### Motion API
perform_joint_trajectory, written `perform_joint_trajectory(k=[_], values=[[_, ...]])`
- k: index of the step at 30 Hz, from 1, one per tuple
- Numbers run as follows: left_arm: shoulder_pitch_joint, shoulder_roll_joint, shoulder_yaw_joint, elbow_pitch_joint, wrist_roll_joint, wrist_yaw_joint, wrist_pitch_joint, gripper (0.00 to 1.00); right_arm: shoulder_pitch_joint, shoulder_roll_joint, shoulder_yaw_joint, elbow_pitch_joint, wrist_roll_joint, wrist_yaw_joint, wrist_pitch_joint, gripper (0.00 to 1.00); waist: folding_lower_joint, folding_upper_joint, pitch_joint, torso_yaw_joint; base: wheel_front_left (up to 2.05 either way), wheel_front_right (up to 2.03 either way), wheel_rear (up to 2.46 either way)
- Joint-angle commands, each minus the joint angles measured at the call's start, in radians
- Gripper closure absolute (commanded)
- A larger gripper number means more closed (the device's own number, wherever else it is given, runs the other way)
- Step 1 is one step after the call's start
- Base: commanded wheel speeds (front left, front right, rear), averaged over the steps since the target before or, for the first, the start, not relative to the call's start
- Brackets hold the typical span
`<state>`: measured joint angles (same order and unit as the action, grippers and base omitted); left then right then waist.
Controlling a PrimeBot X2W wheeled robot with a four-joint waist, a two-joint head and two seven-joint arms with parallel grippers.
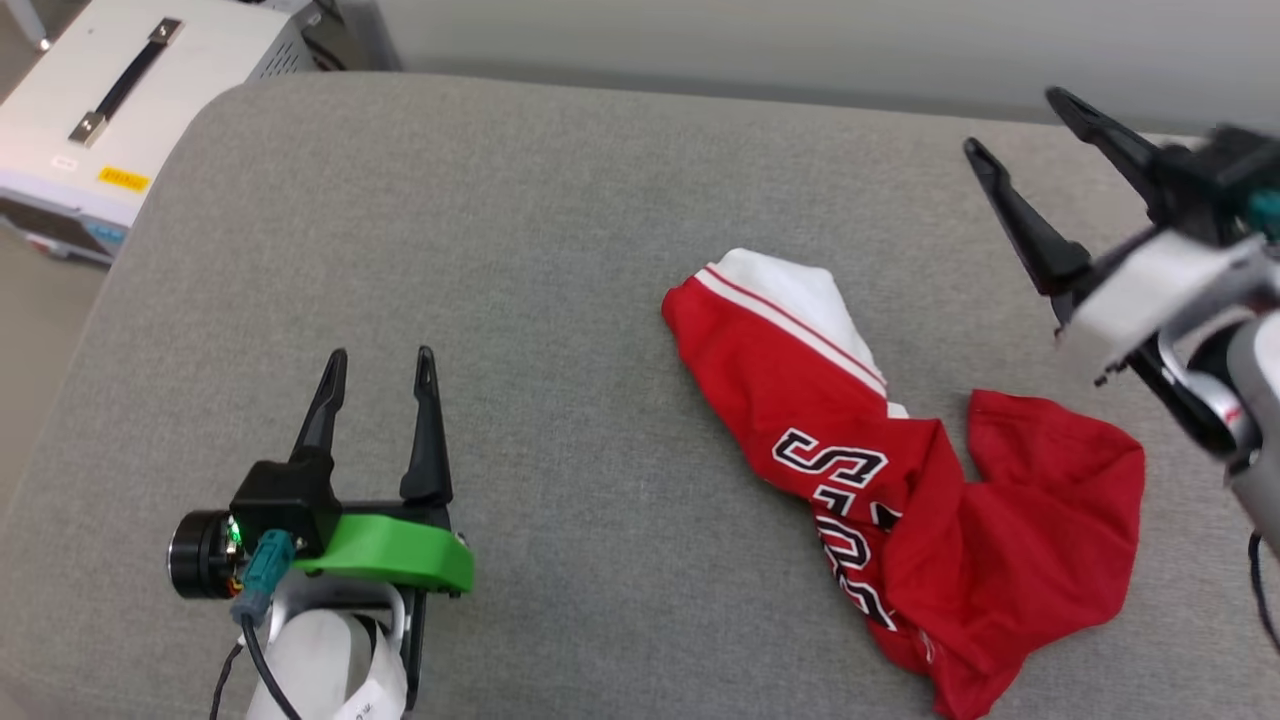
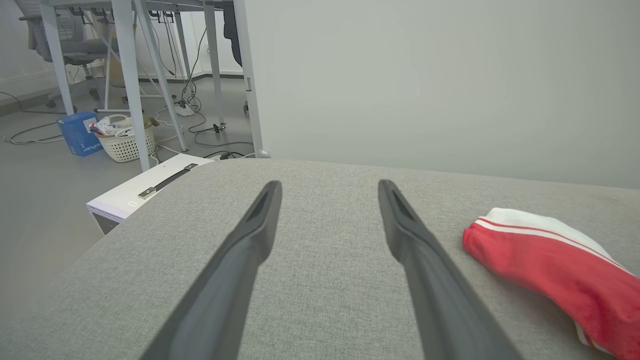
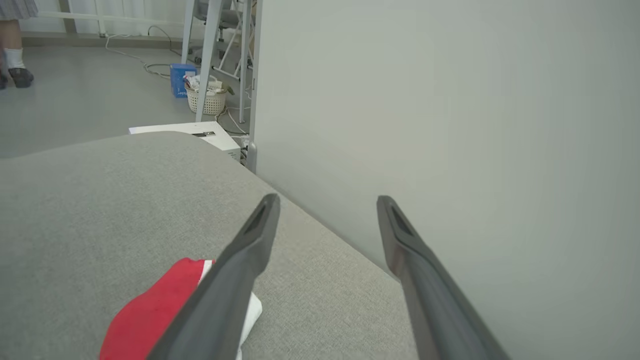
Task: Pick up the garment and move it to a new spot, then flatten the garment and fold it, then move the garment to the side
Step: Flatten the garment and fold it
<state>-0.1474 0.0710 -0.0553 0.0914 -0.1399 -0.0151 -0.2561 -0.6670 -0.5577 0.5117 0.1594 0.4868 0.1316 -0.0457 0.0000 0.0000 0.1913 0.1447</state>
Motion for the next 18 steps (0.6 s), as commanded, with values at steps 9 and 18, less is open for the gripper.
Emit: perform_joint_trajectory(k=[9,18], values=[[-0.08,-0.019,-0.008,-0.024,0.004,-0.013,-0.006,0.0,-0.347,-0.127,0.403,0.066,0.358,-0.001,0.572,0.0,0.0,0.0,0.143,0.095,0.0,0.0,0.0],[-0.139,-0.021,-0.062,-0.039,-0.055,0.017,-0.006,0.0,-0.462,-0.084,0.579,0.178,0.433,-0.001,0.758,0.0,0.0,0.0,0.24,0.15,0.0,0.0,0.0]])
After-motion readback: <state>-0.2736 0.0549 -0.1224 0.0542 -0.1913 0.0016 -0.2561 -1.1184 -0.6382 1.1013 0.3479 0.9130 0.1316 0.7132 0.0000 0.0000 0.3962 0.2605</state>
